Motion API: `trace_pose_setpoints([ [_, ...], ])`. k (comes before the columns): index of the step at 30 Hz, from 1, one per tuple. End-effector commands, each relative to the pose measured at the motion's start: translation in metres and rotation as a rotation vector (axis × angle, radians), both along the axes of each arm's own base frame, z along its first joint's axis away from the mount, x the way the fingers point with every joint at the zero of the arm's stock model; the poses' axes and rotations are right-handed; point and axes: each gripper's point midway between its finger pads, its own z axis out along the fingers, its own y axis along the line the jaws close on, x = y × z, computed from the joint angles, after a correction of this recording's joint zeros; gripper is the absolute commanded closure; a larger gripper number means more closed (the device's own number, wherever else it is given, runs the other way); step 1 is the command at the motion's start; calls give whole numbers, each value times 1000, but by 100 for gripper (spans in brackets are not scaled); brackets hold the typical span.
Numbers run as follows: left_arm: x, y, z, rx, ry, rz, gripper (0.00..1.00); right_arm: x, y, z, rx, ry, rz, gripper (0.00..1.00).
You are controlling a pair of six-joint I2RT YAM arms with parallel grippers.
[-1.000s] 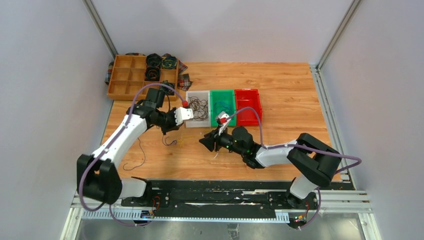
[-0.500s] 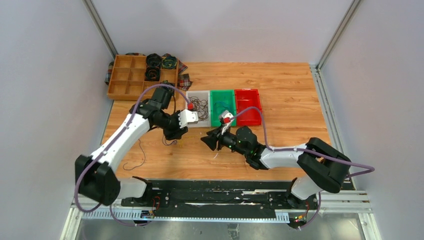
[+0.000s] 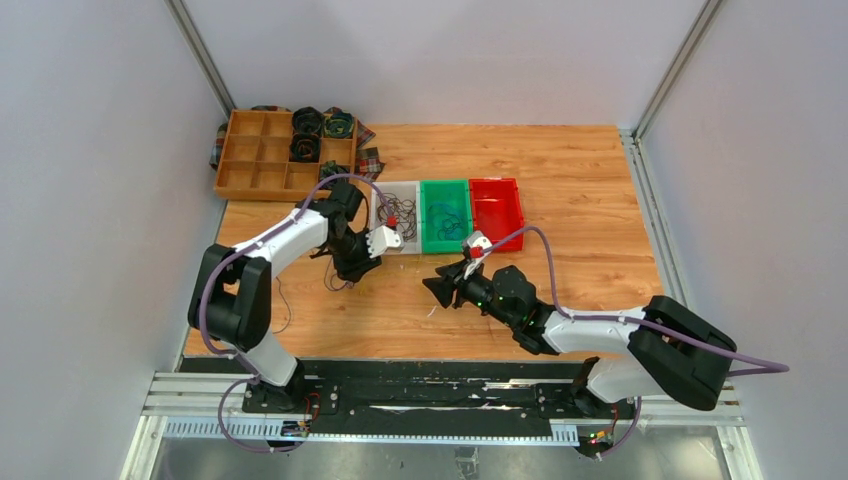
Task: Untangle the cables
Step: Untie the cable.
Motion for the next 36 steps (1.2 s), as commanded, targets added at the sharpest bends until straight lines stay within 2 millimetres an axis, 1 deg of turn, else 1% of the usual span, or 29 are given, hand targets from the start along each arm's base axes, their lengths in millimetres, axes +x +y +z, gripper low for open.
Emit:
trace_pose_setpoints([
  [1, 6, -2, -13, -5, 2, 23, 59, -2, -6, 3, 1, -25, -29, 56],
  [7, 2, -4, -23, -7, 45, 33, 65, -2, -7, 3, 10, -19, -35, 57],
  [10, -3, -7, -25, -8, 58, 26, 71, -2, -9, 5, 14, -21, -41, 57],
  [12, -7, -11, -24, -12, 60, 23, 79, -2, -9, 7, 18, -23, -42, 57],
  [14, -8, -19, -16, -31, 50, 25, 92, -2, -9, 9, 26, -24, -42, 59],
  [15, -9, -25, -9, -51, 46, 27, 98, -2, -9, 10, 30, -23, -40, 60],
  [16, -11, -33, 1, -75, 42, 27, 99, -3, -8, 12, 35, -24, -36, 61],
  [19, -15, -59, 39, -170, 23, 69, 99, -5, -7, 14, 47, -21, -27, 62],
  [22, -20, -84, 83, -275, -11, 91, 99, -7, -5, 16, 59, -7, -14, 61],
  [25, -29, -105, 114, -369, -4, 119, 99, -9, -1, 17, 74, 13, -4, 58],
  [28, -39, -120, 136, -439, 23, 128, 99, -12, 2, 19, 88, 16, 10, 56],
  [30, -47, -128, 147, -477, 39, 116, 99, -15, 6, 25, 97, 0, 31, 56],
  [33, -55, -135, 157, -505, 43, 93, 99, -22, 12, 35, 82, -46, 66, 55],
  [36, -60, -139, 167, -534, 66, 96, 99, -26, 13, 40, 43, -81, 73, 55],
])
